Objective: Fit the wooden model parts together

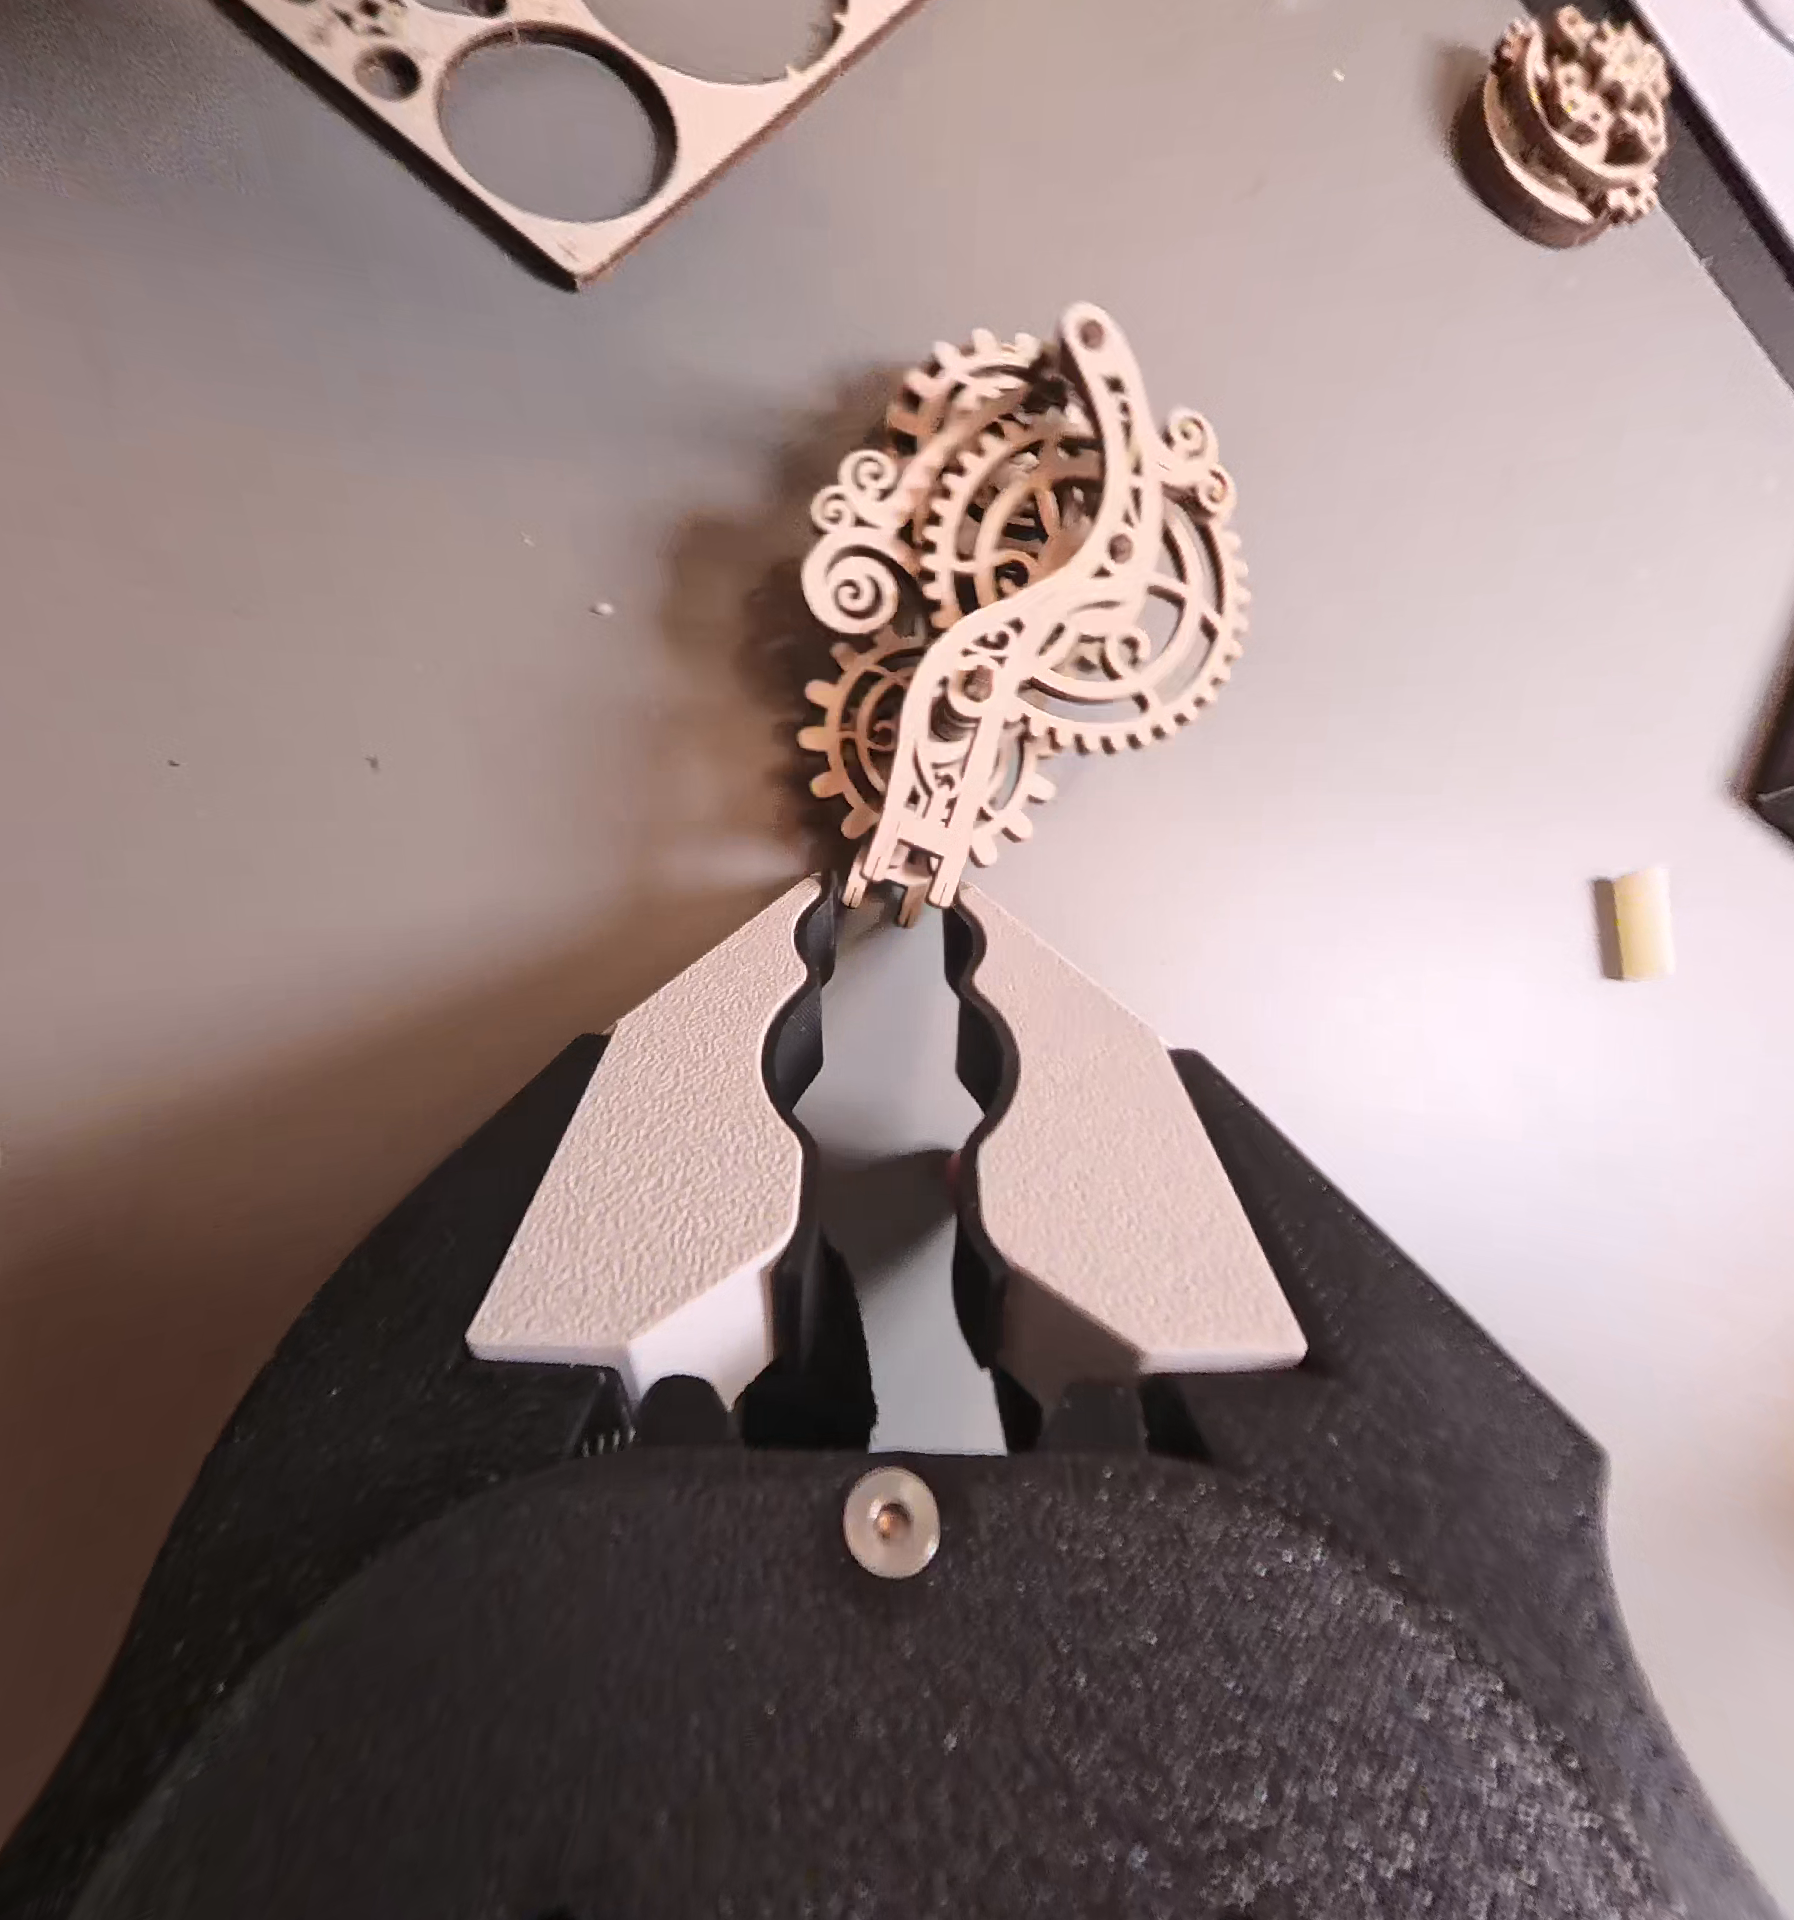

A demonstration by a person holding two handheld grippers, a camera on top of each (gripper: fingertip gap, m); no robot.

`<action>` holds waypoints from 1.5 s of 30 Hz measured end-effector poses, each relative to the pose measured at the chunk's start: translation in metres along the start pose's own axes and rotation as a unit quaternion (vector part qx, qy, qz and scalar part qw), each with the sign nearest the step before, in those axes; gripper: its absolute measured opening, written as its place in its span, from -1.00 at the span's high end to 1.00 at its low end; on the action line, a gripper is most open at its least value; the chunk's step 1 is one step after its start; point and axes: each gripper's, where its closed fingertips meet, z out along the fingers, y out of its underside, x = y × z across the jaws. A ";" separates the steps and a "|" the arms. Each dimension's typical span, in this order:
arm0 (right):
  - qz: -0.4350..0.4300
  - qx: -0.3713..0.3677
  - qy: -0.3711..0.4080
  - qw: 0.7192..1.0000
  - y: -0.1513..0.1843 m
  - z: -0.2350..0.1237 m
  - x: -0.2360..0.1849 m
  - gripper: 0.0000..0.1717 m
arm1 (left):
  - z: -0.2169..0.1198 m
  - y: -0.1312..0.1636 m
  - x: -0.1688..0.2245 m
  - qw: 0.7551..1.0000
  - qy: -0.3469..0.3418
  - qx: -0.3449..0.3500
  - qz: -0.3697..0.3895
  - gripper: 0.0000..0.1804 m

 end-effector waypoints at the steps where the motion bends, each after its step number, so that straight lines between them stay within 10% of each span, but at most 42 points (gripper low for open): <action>1: -0.005 0.008 -0.011 1.000 -0.004 0.000 -0.008 0.73 | -0.003 -0.003 -0.008 1.000 -0.018 0.009 -0.010 0.63; 16: 0.038 0.249 -0.086 0.964 -0.055 -0.051 0.011 0.57 | -0.058 -0.042 -0.089 0.961 -0.178 0.171 -0.125 1.00; 27: 0.072 0.318 -0.070 0.943 -0.060 -0.054 0.029 1.00 | -0.094 -0.096 -0.177 0.914 -0.297 0.241 -0.138 1.00; 45: 0.037 0.336 -0.005 0.941 -0.056 -0.056 0.049 1.00 | -0.047 -0.130 -0.305 0.906 -0.343 0.223 -0.106 1.00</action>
